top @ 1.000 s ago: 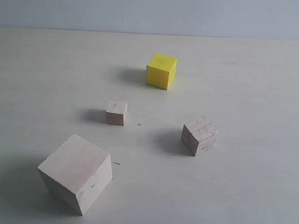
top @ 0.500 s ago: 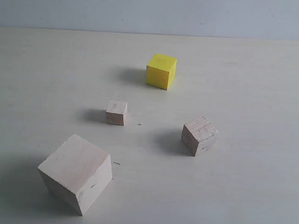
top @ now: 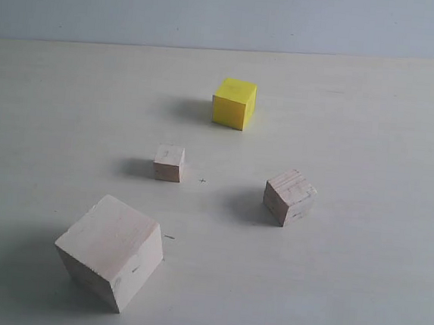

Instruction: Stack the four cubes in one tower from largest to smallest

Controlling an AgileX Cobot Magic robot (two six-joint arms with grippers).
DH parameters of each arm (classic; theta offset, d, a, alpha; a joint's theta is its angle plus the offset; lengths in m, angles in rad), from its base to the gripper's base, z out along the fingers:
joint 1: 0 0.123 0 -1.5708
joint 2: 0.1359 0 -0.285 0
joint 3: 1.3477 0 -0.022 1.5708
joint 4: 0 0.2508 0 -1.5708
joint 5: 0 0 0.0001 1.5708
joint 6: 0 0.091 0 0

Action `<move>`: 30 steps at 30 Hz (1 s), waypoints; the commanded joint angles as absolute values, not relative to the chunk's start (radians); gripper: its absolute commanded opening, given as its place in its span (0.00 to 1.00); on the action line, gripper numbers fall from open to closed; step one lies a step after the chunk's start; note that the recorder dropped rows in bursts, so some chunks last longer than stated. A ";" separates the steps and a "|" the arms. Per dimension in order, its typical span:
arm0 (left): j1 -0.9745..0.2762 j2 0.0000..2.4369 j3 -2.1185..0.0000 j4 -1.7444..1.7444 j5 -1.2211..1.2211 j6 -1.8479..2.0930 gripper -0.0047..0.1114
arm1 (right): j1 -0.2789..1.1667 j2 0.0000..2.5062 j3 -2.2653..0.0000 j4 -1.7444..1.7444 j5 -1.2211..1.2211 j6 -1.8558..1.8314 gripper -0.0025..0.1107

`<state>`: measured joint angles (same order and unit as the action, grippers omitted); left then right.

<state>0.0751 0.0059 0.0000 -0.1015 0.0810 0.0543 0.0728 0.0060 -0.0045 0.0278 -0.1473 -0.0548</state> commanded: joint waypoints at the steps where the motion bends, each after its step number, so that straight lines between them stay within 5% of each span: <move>1: 0.071 0.000 0.000 -0.103 0.046 0.194 0.04 | 0.073 0.000 0.000 0.025 -0.192 -0.052 0.02; 8: 0.071 0.000 0.000 -0.117 -0.067 0.402 0.04 | 0.073 0.000 -0.040 0.027 -0.275 -0.048 0.02; 13: 0.071 0.000 0.000 -0.186 -0.283 0.000 0.04 | 0.073 0.000 -0.160 0.027 -0.314 -0.016 0.02; 24: 0.067 0.265 -0.379 -0.186 0.007 -0.089 0.04 | 0.077 0.386 -0.568 0.022 0.037 0.273 0.02; 30: -0.088 0.503 -0.559 -0.186 0.176 -0.083 0.04 | 0.199 0.614 -0.703 0.027 0.131 0.269 0.02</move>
